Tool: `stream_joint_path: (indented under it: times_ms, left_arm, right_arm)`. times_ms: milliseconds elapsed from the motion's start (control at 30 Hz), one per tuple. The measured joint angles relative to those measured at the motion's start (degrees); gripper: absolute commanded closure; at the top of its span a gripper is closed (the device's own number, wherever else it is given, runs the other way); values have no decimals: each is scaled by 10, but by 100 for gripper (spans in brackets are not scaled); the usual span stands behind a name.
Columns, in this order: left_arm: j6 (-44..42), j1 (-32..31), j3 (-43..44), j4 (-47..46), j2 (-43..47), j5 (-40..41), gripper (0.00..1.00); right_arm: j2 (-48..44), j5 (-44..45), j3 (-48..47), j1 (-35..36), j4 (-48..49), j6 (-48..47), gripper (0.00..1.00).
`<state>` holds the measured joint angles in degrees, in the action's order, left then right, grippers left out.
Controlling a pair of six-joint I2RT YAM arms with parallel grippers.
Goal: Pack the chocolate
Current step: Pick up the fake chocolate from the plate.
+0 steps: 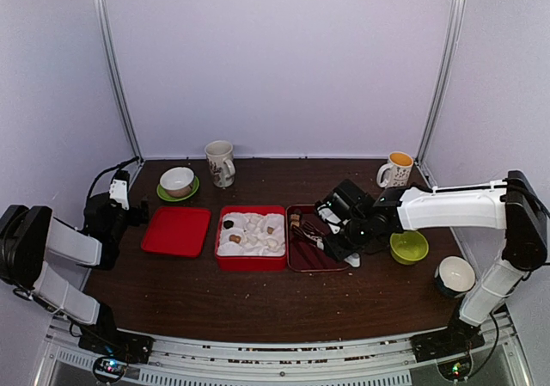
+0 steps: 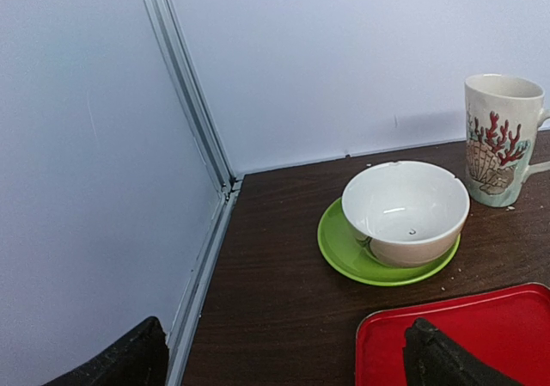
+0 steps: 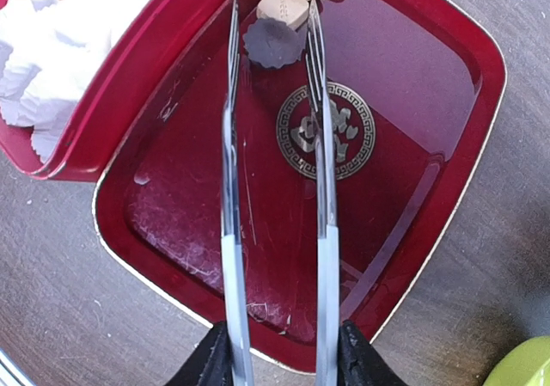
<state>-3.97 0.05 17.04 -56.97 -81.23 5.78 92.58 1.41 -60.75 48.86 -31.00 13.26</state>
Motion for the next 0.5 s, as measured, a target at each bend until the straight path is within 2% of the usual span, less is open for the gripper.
stream_joint_path:
  times_ms: [500]
  left_arm:
    - [0, 0, 0, 0, 0, 0, 2]
  right_arm:
    - [14, -1, -8, -8, 5, -1, 73]
